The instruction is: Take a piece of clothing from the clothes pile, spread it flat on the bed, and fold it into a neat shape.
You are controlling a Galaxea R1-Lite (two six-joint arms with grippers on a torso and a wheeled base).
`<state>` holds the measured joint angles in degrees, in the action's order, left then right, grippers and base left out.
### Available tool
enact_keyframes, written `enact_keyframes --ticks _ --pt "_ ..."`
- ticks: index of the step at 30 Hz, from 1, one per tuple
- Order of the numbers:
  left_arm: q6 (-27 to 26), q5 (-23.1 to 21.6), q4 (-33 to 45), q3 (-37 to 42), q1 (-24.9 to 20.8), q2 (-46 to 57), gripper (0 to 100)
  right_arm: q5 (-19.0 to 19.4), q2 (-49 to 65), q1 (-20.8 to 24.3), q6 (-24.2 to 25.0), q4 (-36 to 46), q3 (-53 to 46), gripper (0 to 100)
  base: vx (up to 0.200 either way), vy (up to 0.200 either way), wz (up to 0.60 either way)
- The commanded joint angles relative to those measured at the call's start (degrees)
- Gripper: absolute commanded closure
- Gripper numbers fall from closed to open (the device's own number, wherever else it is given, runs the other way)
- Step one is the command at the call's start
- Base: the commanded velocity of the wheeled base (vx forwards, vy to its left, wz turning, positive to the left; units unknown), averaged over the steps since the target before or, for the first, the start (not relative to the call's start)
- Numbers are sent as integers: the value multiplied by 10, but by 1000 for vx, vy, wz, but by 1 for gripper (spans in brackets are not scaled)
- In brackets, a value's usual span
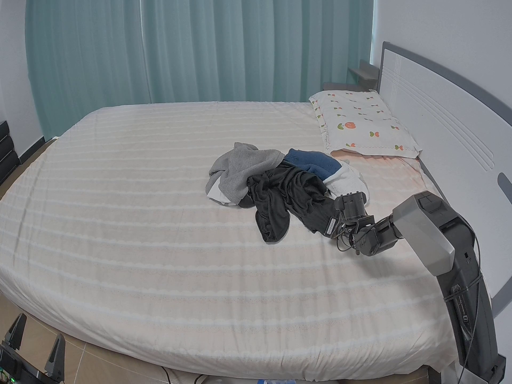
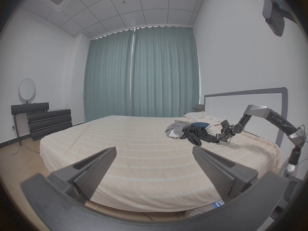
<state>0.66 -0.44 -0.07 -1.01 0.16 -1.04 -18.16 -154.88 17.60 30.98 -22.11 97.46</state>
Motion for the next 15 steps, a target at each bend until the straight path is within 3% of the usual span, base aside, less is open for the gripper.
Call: enact_keyframes --ticks 1,6,9,15 --pt "0 0 0 9 0 10 0 0 59 3 -2 -13 -42 100 0 0 0" --pt "0 0 0 9 0 10 0 14 142 5 7 -57 -146 100 0 0 0" --pt "0 0 0 9 0 10 0 45 194 5 12 -99 -228 100 0 0 0" --pt "0 0 0 9 0 10 0 214 400 -13 95 -272 -539 100 0 0 0"
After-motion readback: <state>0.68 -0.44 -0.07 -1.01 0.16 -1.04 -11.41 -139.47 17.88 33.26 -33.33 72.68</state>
